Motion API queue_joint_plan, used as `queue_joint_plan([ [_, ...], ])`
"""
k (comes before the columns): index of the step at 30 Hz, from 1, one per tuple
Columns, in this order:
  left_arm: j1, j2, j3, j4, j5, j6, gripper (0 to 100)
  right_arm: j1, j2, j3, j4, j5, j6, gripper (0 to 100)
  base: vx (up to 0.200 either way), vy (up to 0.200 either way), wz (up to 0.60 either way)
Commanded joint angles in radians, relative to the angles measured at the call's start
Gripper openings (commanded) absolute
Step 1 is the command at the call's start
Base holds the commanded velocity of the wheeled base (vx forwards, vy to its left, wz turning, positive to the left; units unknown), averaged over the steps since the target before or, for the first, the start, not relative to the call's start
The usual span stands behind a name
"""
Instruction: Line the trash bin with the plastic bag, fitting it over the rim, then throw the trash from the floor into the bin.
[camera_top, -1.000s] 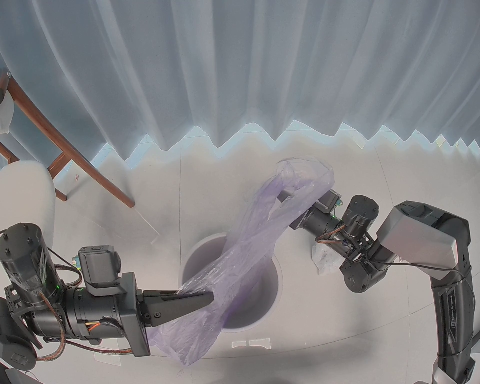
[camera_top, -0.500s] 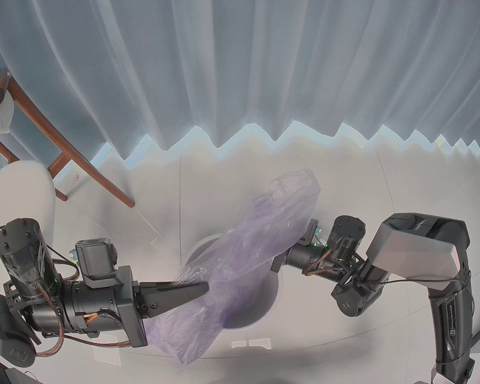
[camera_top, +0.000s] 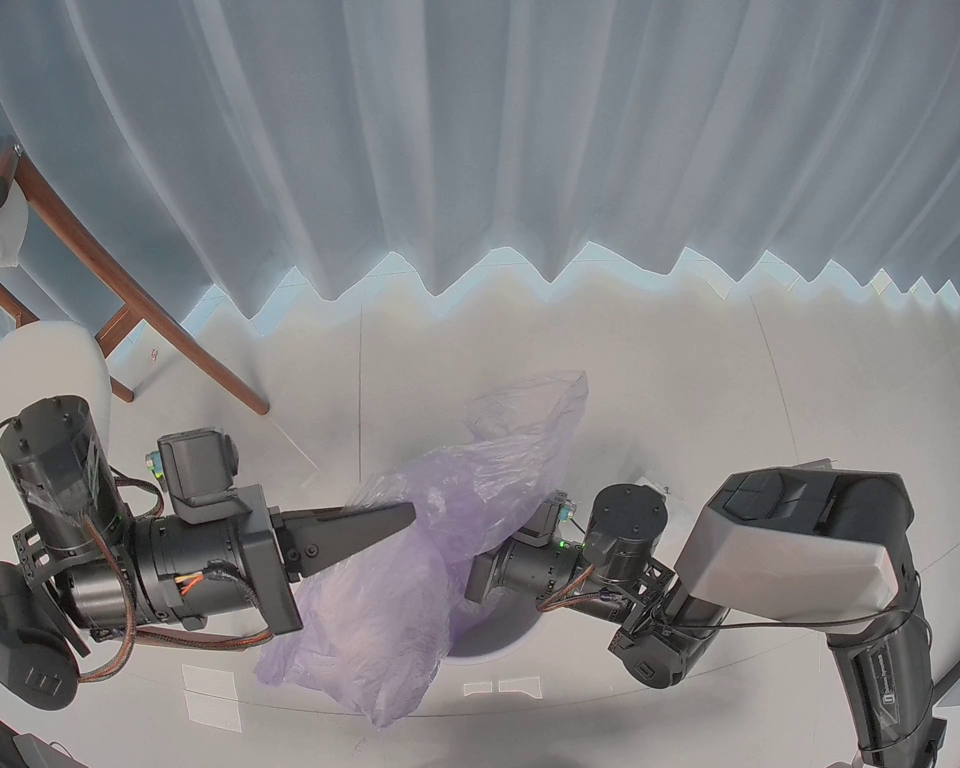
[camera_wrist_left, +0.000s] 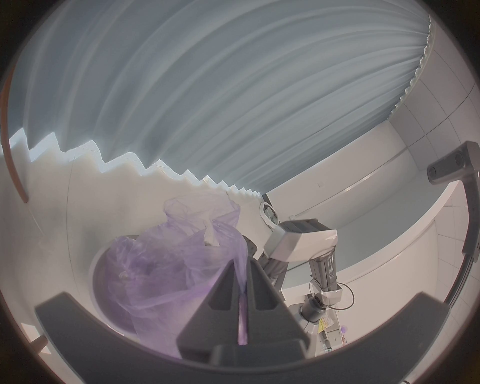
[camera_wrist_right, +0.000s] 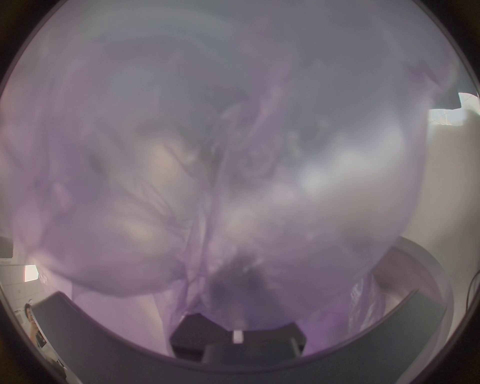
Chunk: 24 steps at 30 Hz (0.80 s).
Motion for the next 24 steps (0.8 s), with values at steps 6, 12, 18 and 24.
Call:
queue_joint_plan([
  [6, 0.018, 0.059, -0.039, 0.0, 0.022, -0.008, 0, -0.144, -0.108, 0.027, -0.016, -0.183, 0.077, 0, 0.0, 0.0, 0.0],
  [12, 0.03, 0.071, -0.055, 0.0, 0.022, -0.05, 0, -0.232, -0.275, 0.283, -0.001, -0.209, 0.103, 0, 0.0, 0.0, 0.0],
  [18, 0.044, 0.088, -0.076, -0.001, 0.04, -0.064, 0, -0.178, -0.328, 0.512, 0.01, -0.22, 0.137, 0, 0.0, 0.0, 0.0],
  [24, 0.044, 0.079, -0.088, 0.002, 0.106, -0.119, 0, -0.08, -0.298, 0.579, 0.016, -0.312, 0.139, 0, 0.0, 0.0, 0.0],
])
